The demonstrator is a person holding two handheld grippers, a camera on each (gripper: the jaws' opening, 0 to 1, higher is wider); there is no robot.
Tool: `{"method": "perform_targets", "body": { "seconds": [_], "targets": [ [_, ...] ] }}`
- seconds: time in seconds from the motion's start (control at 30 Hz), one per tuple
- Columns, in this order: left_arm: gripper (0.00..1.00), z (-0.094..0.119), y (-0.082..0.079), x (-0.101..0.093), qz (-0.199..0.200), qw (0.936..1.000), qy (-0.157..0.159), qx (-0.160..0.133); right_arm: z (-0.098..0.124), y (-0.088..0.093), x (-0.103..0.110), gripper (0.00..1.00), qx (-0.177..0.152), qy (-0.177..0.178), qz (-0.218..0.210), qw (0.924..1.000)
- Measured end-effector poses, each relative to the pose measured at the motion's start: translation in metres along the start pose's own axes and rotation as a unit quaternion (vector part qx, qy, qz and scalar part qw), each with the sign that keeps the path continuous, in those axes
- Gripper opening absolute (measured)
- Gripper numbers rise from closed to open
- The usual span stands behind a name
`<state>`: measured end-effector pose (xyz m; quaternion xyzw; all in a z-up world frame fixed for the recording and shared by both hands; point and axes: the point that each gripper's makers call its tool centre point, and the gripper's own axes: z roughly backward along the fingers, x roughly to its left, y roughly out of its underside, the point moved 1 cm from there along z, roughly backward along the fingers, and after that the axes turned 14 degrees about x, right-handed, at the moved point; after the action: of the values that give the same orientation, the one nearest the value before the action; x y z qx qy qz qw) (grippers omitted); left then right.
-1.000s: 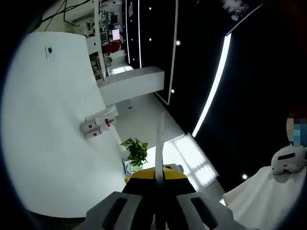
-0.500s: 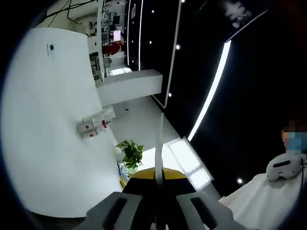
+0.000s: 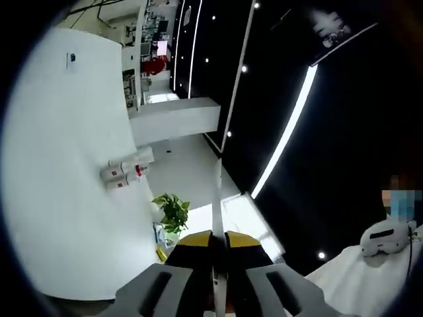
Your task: Arrange the skincare products in the storage area until every visible bottle or jar stands upright without overlapping.
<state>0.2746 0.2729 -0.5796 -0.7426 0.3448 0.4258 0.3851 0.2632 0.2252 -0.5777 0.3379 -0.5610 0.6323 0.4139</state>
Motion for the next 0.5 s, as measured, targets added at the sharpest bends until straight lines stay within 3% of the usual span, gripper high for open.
{"method": "perform_targets", "body": {
  "seconds": [0.23, 0.4, 0.43, 0.5],
  "targets": [
    [0.03, 0.002, -0.001, 0.002, -0.015, 0.9997, -0.019, 0.0, -0.002, 0.0, -0.002, 0.01, 0.001, 0.006, 0.001, 1.0],
    [0.02, 0.005, -0.002, 0.005, -0.014, 0.9994, -0.032, -0.007, 0.003, -0.001, -0.013, 0.08, 0.015, 0.043, 0.036, 0.9983],
    [0.02, 0.008, -0.006, 0.009, -0.012, 0.9988, -0.043, -0.019, 0.007, -0.005, -0.021, 0.13, 0.008, 0.079, 0.055, 0.9953],
    [0.02, 0.011, -0.008, 0.012, -0.004, 0.9983, -0.049, -0.031, 0.012, -0.014, -0.025, 0.36, -0.003, 0.122, 0.106, 0.9868]
  ]
}}
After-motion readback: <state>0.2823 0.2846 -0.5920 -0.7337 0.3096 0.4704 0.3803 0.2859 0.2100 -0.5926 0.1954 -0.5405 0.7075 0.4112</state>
